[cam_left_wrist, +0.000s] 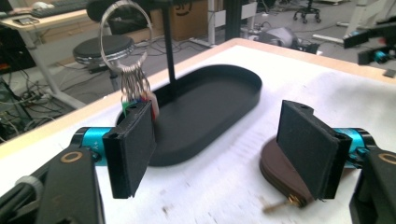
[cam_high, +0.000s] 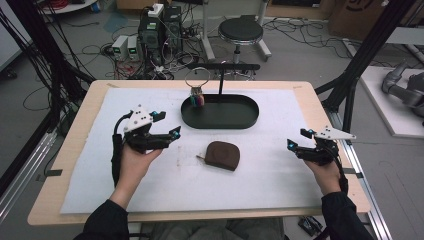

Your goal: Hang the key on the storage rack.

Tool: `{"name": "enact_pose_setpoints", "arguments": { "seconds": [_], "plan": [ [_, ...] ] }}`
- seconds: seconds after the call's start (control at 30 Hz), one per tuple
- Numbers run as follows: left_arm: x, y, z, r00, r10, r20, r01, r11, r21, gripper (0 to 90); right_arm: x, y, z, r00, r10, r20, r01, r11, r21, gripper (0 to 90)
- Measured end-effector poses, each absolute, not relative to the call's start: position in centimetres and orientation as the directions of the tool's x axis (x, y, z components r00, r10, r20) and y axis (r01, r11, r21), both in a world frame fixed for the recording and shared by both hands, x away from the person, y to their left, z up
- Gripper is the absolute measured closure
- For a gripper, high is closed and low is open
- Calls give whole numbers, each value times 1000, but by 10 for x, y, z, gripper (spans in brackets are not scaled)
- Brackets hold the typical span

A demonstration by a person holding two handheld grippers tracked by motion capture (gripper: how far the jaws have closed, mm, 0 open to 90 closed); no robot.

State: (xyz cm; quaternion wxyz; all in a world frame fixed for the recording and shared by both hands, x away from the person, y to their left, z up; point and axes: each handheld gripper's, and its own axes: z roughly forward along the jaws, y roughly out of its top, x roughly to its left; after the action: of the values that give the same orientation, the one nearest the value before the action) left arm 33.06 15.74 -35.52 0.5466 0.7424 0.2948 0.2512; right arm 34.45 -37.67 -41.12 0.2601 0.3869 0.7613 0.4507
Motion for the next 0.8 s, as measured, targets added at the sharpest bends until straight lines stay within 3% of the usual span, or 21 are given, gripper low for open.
{"name": "enact_pose_setpoints", "arguments": {
  "seconds": [0.3,0.8],
  "plan": [
    [315,177,-376,652,758,2,212,-185,959,274,341,-377,-411,-556,829,-55,356,298,886,285],
    [313,180,-381,641,767,6,210,-183,960,273,340,-380,-410,-551,833,-58,356,298,886,285]
  ]
}}
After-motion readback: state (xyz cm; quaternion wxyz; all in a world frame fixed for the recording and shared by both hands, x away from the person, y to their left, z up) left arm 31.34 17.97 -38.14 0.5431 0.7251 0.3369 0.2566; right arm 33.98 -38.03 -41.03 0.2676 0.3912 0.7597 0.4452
